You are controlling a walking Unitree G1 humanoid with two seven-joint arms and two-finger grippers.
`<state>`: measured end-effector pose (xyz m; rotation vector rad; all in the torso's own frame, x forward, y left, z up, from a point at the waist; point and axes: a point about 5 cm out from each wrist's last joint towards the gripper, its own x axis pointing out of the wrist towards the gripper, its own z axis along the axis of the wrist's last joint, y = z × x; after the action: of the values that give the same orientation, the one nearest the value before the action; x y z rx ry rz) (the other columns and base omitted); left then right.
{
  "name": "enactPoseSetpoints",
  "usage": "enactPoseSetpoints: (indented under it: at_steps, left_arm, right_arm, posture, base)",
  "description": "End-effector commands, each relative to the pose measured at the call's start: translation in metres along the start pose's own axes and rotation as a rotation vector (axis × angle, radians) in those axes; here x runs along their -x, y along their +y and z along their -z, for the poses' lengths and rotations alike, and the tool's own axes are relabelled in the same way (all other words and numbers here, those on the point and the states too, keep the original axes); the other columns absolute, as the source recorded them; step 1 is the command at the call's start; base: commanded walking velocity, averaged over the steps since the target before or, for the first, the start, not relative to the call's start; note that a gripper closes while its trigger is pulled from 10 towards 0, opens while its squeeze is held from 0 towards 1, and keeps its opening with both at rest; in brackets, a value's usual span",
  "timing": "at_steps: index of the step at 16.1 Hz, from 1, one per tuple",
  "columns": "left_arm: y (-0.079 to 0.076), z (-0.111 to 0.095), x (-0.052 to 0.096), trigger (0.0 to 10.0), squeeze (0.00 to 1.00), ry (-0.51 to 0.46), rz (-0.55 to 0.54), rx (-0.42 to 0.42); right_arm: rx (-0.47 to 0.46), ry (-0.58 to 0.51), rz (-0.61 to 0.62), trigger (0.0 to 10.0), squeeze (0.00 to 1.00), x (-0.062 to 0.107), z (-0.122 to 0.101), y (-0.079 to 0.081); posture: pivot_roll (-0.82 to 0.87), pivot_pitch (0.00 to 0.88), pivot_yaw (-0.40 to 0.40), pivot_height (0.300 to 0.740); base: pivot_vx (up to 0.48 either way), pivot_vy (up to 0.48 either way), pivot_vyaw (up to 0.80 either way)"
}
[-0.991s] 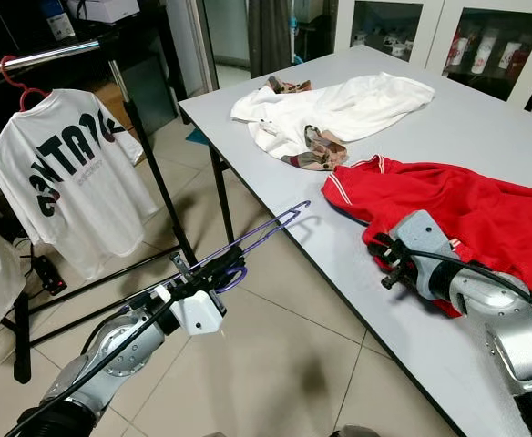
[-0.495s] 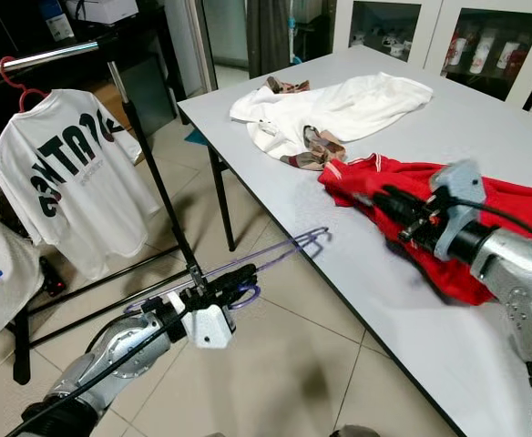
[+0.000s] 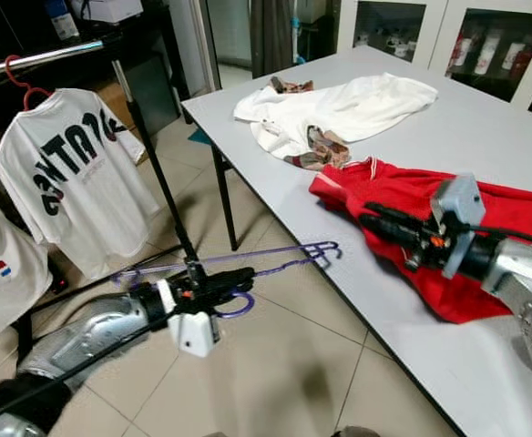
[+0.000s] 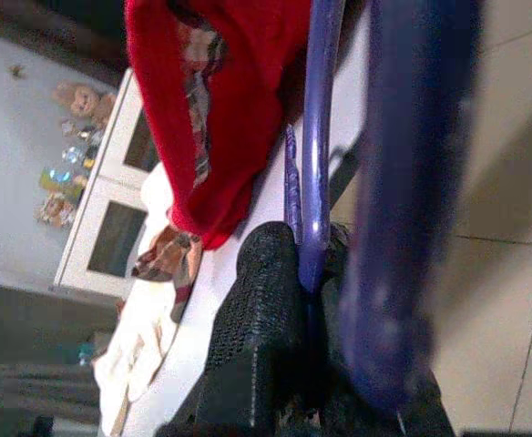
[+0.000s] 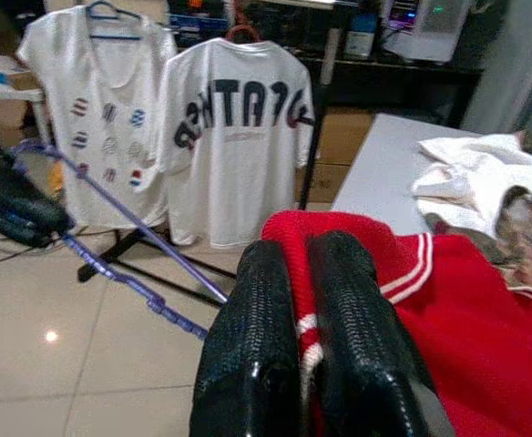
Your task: Hang hanger
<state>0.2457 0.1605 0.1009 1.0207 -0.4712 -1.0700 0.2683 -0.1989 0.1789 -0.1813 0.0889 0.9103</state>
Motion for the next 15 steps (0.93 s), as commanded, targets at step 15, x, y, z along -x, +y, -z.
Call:
enactPoseSetpoints:
  at_steps: [15]
  left_arm:
    - [0.021,-0.025,-0.002,10.0,0.0,-0.198,0.029,-0.158]
  right_arm:
    - [0.175,-0.103,-0.442,0.0,0.0,-0.004,-0.032,0.038]
  posture:
    - [-0.09,0.0,0.09,0.736]
  base:
    - [0.0,0.0,0.0]
